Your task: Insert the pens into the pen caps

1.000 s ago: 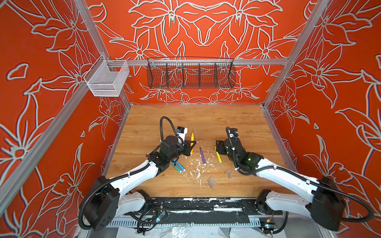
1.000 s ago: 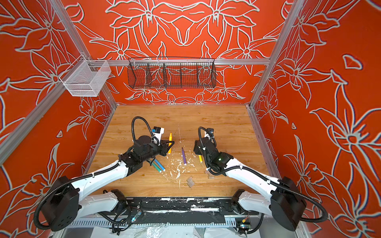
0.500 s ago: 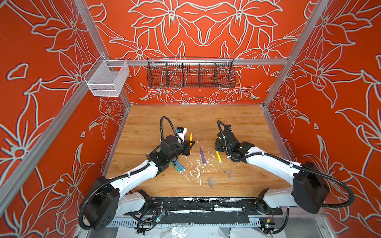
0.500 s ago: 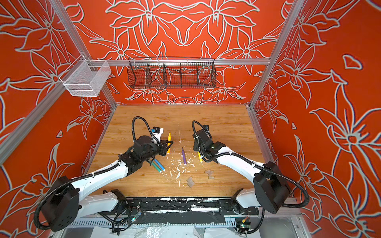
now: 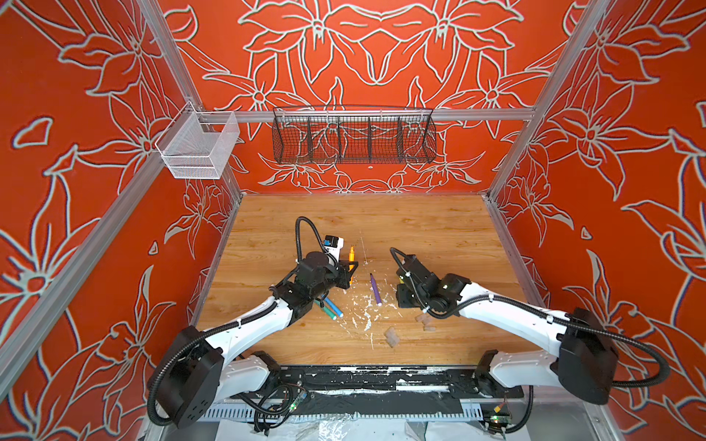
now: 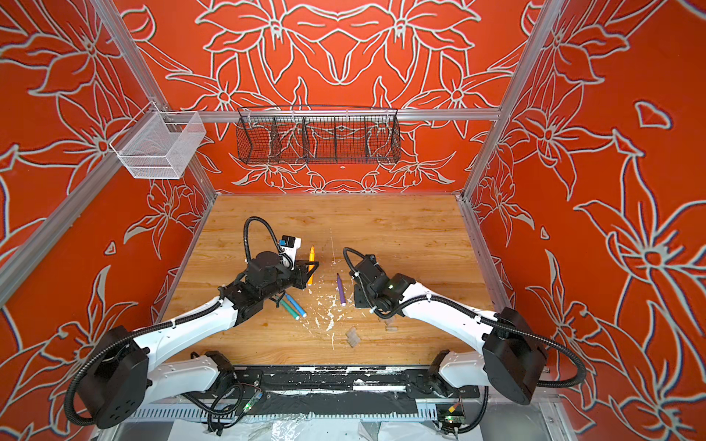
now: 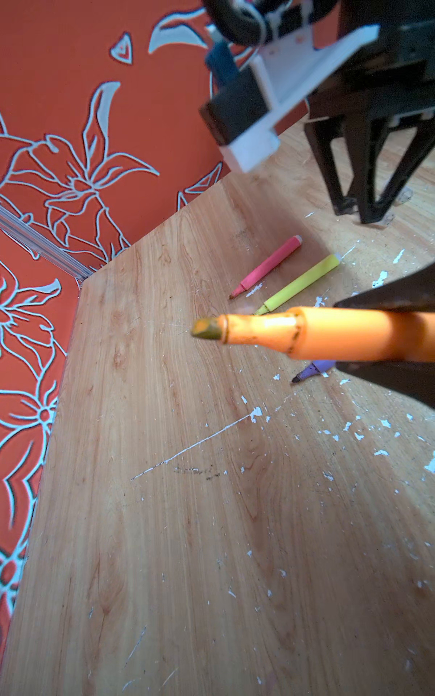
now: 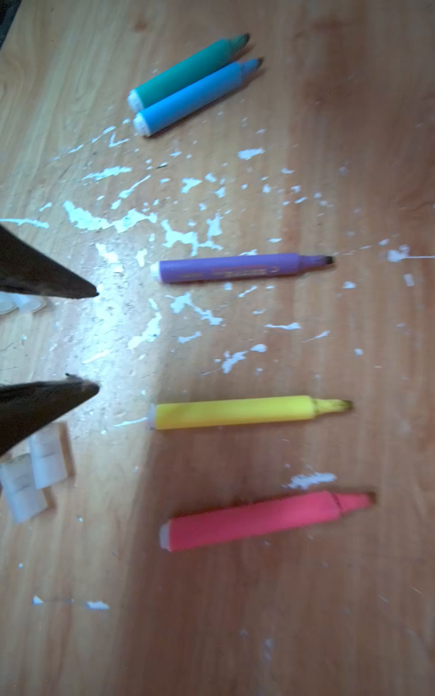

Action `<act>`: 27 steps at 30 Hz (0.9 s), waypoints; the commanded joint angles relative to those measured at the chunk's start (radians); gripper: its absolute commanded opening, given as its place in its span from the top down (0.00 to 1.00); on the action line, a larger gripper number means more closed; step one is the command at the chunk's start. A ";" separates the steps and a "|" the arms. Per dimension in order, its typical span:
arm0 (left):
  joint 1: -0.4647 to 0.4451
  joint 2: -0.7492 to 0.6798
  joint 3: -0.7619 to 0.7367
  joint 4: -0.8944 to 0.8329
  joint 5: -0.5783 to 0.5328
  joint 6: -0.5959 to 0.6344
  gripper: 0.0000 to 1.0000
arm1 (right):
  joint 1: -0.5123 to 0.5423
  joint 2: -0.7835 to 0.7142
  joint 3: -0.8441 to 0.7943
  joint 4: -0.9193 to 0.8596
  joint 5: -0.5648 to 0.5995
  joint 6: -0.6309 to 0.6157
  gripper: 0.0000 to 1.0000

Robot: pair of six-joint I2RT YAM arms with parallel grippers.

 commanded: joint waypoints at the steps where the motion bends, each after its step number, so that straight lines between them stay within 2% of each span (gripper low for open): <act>1: 0.004 -0.025 -0.014 0.019 0.013 0.011 1.00 | 0.042 -0.041 -0.056 -0.039 -0.047 0.086 0.66; 3: 0.004 -0.031 -0.012 0.011 0.010 0.013 1.00 | 0.049 -0.072 -0.100 -0.029 -0.051 0.109 0.71; 5: 0.004 -0.033 -0.018 0.019 0.006 0.008 1.00 | 0.053 -0.114 -0.124 -0.088 0.003 0.125 0.72; 9: 0.004 -0.023 -0.011 0.014 0.022 0.009 1.00 | 0.053 -0.196 -0.162 -0.177 0.102 0.147 0.71; 14: 0.004 -0.026 -0.013 0.023 0.021 0.004 1.00 | 0.052 -0.248 -0.222 -0.166 0.121 0.168 0.66; 27: 0.004 -0.035 -0.013 0.018 0.020 0.009 1.00 | 0.035 -0.089 -0.198 -0.081 0.125 0.153 0.62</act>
